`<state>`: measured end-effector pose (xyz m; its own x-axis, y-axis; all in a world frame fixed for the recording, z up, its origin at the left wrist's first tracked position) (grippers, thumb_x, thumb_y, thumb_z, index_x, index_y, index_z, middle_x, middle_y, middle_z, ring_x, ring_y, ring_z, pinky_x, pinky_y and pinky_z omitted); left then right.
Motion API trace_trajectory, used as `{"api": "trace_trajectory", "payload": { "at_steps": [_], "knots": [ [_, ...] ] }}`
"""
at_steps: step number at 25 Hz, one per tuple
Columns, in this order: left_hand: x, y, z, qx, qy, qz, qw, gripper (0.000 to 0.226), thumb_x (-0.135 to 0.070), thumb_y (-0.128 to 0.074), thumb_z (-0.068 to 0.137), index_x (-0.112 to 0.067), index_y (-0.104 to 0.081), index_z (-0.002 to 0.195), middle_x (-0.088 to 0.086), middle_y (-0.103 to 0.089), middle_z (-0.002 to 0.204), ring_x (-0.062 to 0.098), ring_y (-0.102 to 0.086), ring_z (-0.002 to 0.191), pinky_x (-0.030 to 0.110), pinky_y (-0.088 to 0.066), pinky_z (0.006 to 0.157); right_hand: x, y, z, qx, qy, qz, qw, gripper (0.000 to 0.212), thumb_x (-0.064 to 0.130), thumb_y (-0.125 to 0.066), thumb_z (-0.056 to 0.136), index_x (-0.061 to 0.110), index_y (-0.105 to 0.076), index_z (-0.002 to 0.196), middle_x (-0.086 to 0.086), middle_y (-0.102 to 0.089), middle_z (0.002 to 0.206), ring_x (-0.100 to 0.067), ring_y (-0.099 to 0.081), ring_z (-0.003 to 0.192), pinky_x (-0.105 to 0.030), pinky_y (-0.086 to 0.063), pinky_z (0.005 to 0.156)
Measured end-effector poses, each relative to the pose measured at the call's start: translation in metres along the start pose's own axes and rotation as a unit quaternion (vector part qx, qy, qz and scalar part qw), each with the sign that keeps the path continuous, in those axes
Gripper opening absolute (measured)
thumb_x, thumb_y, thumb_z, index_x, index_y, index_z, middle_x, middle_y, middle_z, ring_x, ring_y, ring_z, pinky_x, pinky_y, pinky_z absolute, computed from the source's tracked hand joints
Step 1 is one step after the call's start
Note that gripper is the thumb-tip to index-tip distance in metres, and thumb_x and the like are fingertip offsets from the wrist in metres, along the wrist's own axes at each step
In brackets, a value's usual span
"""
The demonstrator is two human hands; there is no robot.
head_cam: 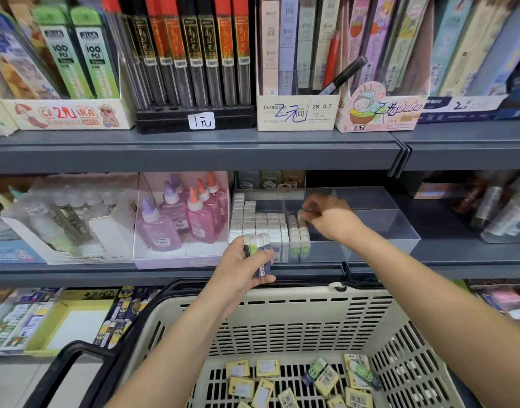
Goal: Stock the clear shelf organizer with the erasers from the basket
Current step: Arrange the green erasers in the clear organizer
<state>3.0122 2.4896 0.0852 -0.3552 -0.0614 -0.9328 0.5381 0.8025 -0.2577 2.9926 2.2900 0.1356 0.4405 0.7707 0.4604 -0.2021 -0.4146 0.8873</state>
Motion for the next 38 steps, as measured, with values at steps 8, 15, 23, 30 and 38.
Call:
{"api": "trace_trajectory", "payload": {
  "at_steps": [8,15,23,30,38],
  "knots": [
    [0.0,-0.012,0.001,0.013,0.01,-0.004,1.0,0.016,-0.002,-0.063,0.084,-0.009,-0.05,0.089,0.014,-0.055,0.095,0.017,-0.058,0.076,0.025,-0.053,0.056,-0.009,-0.015,0.003,0.068,-0.055,0.054,0.995,0.016,0.01,-0.043,0.093,0.007,-0.053,0.105,-0.013,-0.061,0.107,-0.03,-0.063,0.093,-0.042,-0.055,0.079],
    [0.0,-0.017,-0.002,-0.001,0.02,-0.01,1.0,0.016,-0.002,-0.064,0.084,-0.008,-0.051,0.091,0.017,-0.055,0.101,0.017,-0.059,0.077,0.024,-0.053,0.055,-0.013,-0.02,-0.001,0.1,-0.066,0.104,0.987,0.018,-0.002,-0.038,0.088,0.011,-0.045,0.098,-0.013,-0.056,0.102,-0.028,-0.06,0.091,-0.035,-0.053,0.078],
    [-0.006,-0.027,-0.005,0.02,0.032,-0.03,0.999,0.011,0.003,-0.054,0.088,-0.007,-0.05,0.085,0.015,-0.056,0.094,0.019,-0.061,0.079,0.027,-0.055,0.055,0.016,0.014,-0.031,-0.01,0.062,0.096,0.993,0.007,0.02,-0.051,0.09,0.018,-0.056,0.086,0.0,-0.065,0.081,-0.018,-0.063,0.071,-0.027,-0.051,0.064],
    [-0.002,-0.046,-0.009,0.055,0.015,-0.047,0.997,0.012,0.0,-0.059,0.087,-0.008,-0.056,0.096,0.009,-0.062,0.092,0.015,-0.064,0.074,0.028,-0.057,0.062,0.024,0.009,-0.071,0.13,0.091,0.258,0.953,0.007,0.024,-0.061,0.088,0.021,-0.067,0.086,0.006,-0.069,0.069,-0.004,-0.066,0.061,-0.018,-0.052,0.056],
    [-0.001,-0.03,-0.002,-0.023,0.025,-0.092,0.995,0.011,0.003,-0.052,0.087,-0.007,-0.048,0.085,0.012,-0.056,0.078,0.02,-0.058,0.079,0.029,-0.056,0.059,-0.007,0.055,-0.049,-0.061,0.045,0.085,0.993,0.013,0.024,-0.067,0.083,0.02,-0.071,0.094,0.002,-0.068,0.084,-0.013,-0.063,0.081,-0.021,-0.045,0.075]
  ]
}}
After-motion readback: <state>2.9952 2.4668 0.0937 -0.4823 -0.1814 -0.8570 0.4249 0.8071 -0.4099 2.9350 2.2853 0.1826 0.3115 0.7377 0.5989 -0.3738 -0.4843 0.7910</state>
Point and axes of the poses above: each hand's wrist, its own z-axis towards the middle knuckle, its own y-axis out of the back of the hand, x = y × z, the point moved 7 cm from there along z, towards the middle knuckle
